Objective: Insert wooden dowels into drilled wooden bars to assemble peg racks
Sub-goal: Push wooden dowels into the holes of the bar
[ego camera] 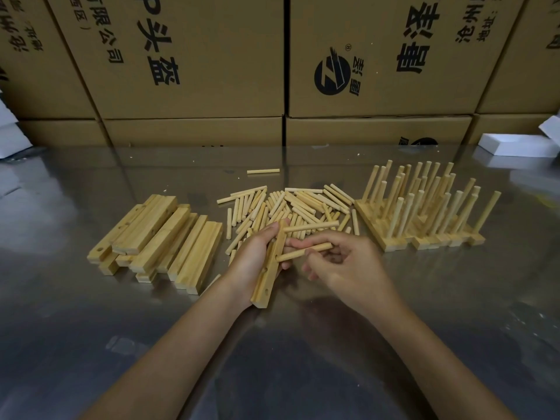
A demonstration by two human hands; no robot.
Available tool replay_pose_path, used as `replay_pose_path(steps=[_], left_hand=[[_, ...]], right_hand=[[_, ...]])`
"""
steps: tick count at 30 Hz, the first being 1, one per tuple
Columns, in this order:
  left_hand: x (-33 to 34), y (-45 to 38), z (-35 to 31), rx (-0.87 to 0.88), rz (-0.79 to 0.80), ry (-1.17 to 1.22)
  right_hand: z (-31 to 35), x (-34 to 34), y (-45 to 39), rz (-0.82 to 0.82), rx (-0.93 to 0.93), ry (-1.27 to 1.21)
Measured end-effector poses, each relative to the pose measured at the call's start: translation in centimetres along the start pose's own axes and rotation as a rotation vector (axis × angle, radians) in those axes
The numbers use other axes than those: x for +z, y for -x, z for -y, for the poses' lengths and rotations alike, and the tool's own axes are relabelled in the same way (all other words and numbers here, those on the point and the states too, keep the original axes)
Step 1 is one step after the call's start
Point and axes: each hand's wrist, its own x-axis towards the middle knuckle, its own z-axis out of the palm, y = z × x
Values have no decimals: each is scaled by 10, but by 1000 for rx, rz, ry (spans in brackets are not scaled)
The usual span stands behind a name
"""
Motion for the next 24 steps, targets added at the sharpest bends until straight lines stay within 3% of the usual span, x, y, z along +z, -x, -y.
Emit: replay_pose_path(steps=[7, 14, 24], left_hand=[[-1, 0, 2, 25, -27, -113], [-4, -3, 1, 22, -41, -145], [1, 2, 0, 118, -66, -315]], right_hand=[[-6, 5, 0, 105, 148, -6], [-14, 12, 1, 22, 31, 68], [-16, 19, 2, -5, 139, -48]])
